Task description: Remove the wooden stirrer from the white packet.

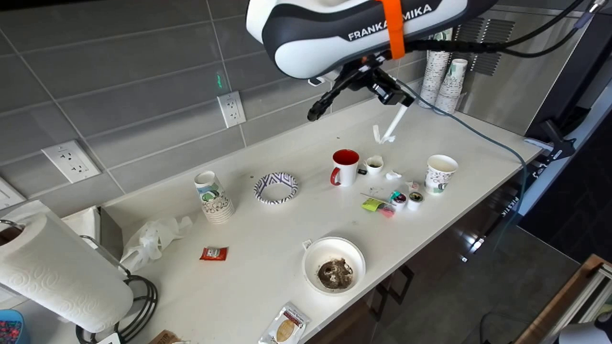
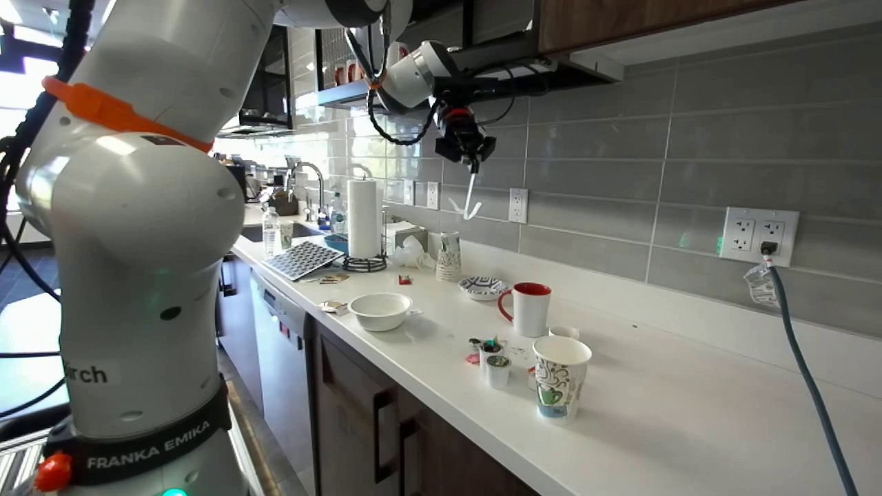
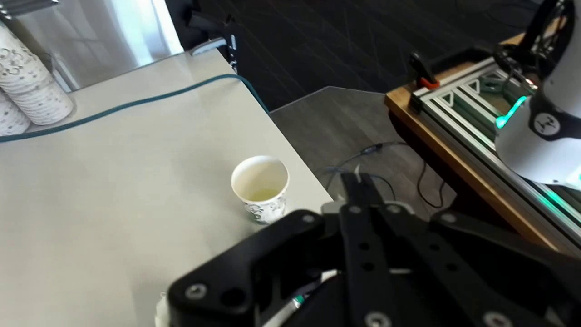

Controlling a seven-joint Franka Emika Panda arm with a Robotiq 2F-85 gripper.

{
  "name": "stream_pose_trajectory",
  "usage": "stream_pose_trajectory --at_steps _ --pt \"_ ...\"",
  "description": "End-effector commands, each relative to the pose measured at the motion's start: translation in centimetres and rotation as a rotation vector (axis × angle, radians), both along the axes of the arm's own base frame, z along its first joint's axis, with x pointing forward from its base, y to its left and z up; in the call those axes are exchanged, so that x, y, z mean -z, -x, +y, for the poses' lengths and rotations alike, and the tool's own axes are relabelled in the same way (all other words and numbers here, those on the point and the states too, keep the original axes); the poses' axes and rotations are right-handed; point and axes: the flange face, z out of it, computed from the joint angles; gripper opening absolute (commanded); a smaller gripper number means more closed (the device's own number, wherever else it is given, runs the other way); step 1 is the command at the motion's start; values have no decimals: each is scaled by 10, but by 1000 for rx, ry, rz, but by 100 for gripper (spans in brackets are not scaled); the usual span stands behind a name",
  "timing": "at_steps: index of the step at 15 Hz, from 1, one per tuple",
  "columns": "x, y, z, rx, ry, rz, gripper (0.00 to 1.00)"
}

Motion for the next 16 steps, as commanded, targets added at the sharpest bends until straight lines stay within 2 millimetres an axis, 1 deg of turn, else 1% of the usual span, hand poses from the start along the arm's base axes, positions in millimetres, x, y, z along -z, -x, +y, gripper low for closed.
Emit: stream_pose_trajectory --at_steps 1,2,5,8,11,16 --pt "-18 20 7 97 -126 -84 0" --pt "-15 26 10 125 -146 -97 0" --pt "-16 41 19 192 -221 -151 0" --pt "-15 50 27 218 -320 -226 0" --pt "-13 62 28 206 -384 -328 0" --pt "6 87 25 171 -432 -442 0"
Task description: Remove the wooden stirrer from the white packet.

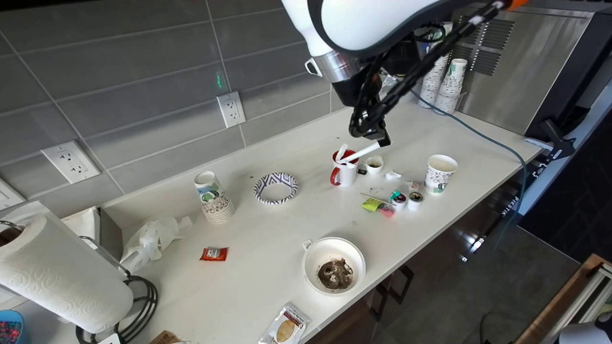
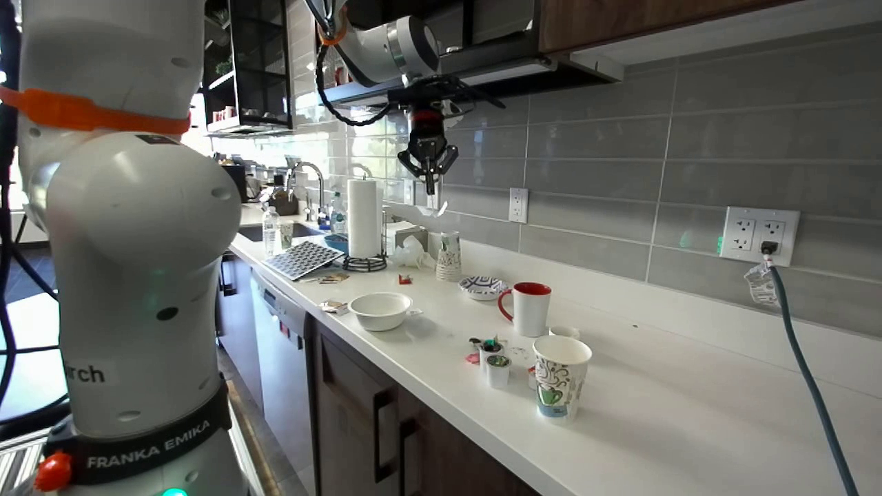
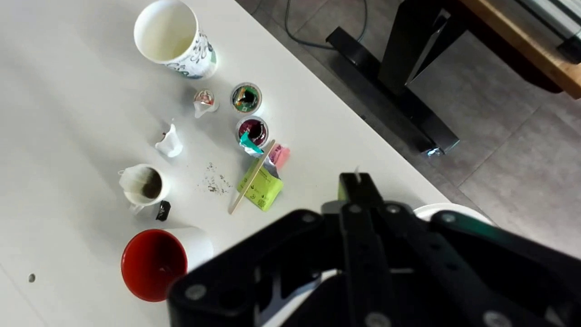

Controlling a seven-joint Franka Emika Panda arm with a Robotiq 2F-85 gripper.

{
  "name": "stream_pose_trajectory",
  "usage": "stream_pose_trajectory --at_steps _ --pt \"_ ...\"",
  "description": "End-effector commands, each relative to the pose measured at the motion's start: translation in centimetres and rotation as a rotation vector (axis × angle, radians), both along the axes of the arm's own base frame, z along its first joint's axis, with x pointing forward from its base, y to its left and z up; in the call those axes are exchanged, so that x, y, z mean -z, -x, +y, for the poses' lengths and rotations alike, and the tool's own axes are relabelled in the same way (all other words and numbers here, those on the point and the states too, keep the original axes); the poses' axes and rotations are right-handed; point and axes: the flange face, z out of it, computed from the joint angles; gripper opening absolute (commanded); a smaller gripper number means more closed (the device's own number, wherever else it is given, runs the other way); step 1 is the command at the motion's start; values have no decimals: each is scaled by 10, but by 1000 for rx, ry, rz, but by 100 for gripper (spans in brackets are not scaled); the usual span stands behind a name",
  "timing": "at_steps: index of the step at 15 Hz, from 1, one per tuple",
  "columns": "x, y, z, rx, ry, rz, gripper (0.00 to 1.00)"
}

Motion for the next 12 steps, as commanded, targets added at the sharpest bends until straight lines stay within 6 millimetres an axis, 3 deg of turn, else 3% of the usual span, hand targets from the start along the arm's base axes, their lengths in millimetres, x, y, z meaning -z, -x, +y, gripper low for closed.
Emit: stream_pose_trajectory --at_steps 1,8,12 --pt "15 29 -9 27 -43 -82 0" --pt "53 53 -31 126 -109 -185 0" --pt "74 54 -49 197 -172 -250 0"
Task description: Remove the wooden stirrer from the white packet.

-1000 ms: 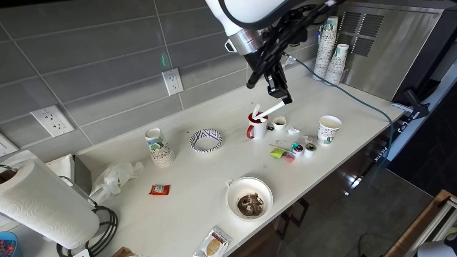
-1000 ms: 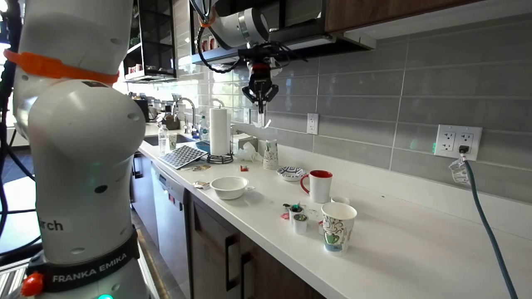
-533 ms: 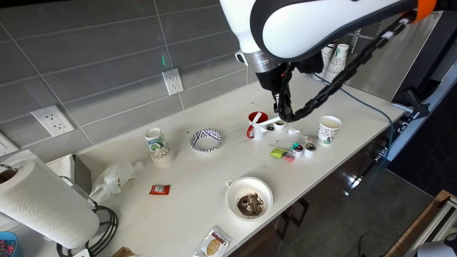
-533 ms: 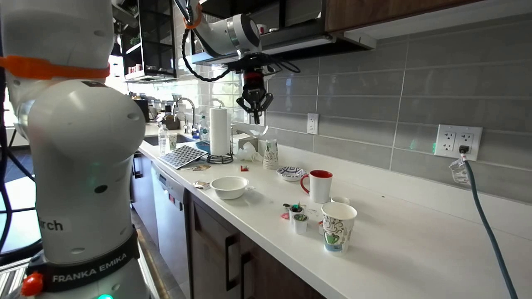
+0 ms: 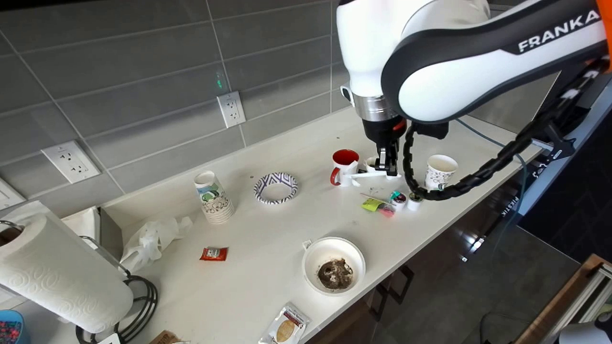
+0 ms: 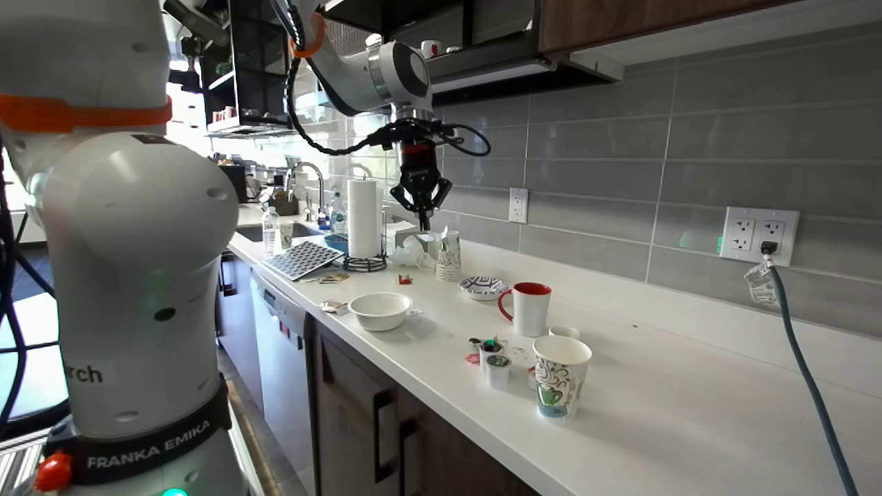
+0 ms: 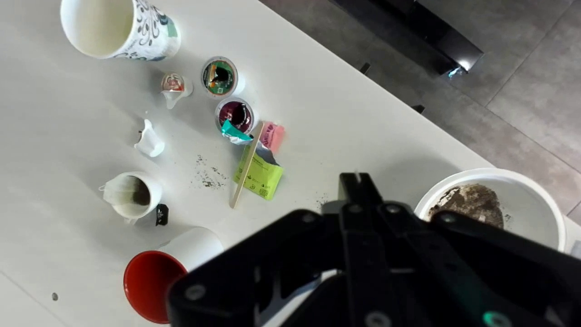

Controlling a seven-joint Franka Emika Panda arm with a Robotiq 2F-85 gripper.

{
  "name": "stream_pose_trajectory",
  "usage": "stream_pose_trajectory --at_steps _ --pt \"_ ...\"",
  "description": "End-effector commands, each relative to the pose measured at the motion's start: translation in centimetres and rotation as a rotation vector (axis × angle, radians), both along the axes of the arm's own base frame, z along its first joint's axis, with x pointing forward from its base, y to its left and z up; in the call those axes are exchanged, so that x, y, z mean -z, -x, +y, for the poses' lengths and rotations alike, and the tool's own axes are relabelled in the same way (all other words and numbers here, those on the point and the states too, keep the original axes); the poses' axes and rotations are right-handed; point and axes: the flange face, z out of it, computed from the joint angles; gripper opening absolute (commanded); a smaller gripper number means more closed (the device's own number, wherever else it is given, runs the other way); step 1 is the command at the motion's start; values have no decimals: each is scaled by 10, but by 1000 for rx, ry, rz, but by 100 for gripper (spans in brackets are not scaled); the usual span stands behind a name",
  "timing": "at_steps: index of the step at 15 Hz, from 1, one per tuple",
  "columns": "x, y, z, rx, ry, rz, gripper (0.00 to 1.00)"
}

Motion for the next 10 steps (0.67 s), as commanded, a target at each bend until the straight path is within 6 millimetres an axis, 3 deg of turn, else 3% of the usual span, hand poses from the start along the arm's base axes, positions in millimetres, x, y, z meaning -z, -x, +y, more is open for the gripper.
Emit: stream_pose_trajectory --at_steps 1,10 --pt "16 9 -19 72 -105 -72 0" --pt "60 -4 -59 130 -204 -138 0"
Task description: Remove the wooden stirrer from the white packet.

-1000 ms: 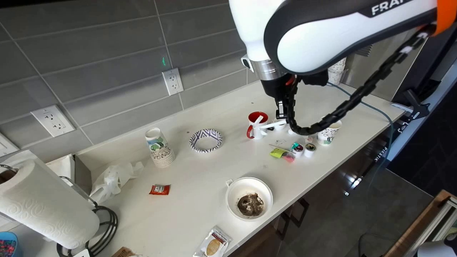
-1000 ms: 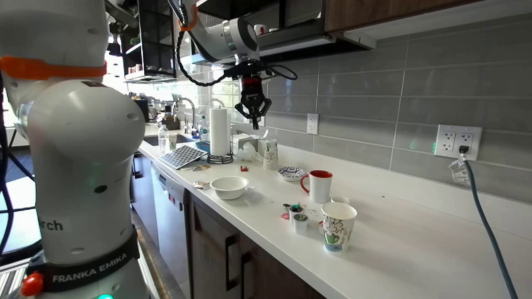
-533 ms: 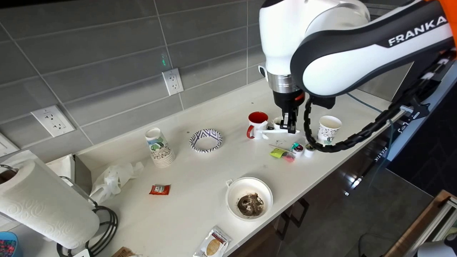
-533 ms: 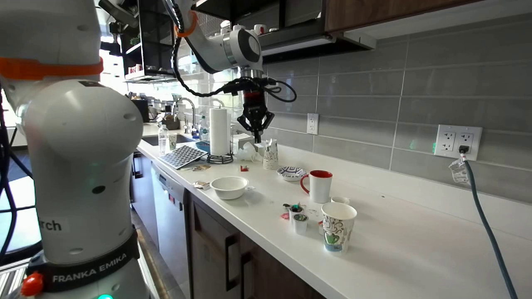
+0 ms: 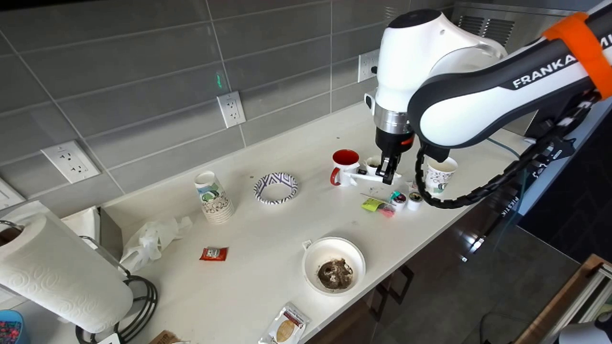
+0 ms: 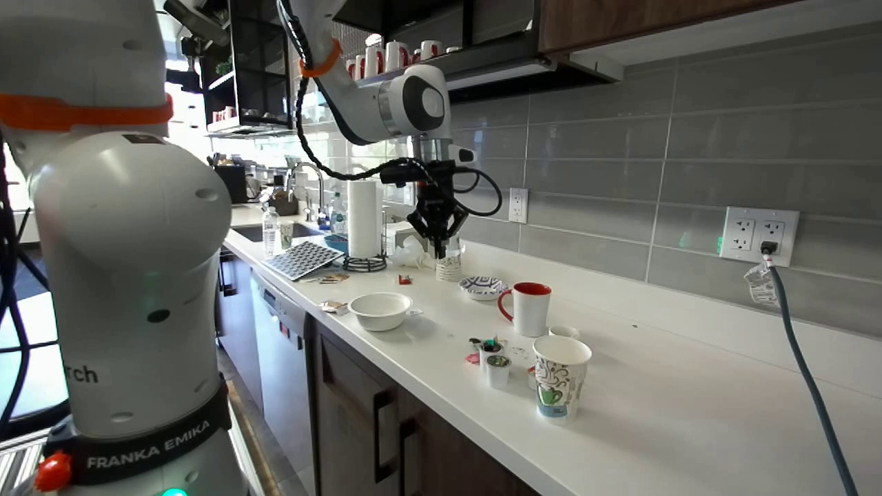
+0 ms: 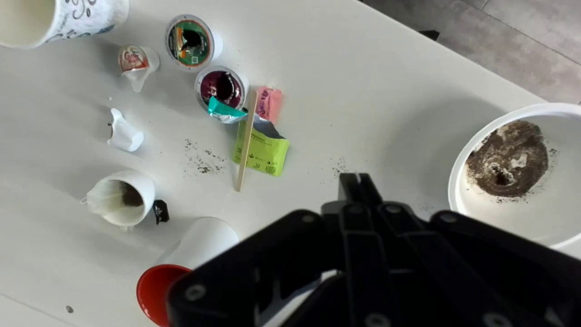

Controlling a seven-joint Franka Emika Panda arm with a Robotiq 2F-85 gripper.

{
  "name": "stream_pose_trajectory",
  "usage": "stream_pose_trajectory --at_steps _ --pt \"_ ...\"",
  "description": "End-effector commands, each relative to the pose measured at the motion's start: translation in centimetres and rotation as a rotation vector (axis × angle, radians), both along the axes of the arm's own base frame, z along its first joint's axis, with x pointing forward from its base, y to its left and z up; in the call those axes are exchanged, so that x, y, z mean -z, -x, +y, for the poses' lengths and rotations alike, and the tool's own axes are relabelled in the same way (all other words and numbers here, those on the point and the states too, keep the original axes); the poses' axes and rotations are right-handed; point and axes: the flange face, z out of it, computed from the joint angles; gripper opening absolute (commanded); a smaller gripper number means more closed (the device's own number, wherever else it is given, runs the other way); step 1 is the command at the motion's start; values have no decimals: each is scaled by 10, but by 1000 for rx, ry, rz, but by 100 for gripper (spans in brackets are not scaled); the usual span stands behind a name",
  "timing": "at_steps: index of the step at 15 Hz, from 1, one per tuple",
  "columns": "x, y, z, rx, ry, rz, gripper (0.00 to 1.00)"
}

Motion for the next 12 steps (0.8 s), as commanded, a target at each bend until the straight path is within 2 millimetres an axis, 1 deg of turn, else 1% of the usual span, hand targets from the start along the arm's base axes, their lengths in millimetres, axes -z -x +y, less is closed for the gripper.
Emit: stream_pose_trajectory --at_steps 1,6,7,8,9,12 --pt "16 0 -12 6 -30 1 0" --pt "32 -5 -11 -12 -63 7 0" --pt "35 -6 -10 -14 -74 6 26" --pt "36 -8 -9 -22 -98 2 28" --pt "36 -9 -8 -26 -107 2 33" --pt "37 -10 -6 -33 -135 -2 56"
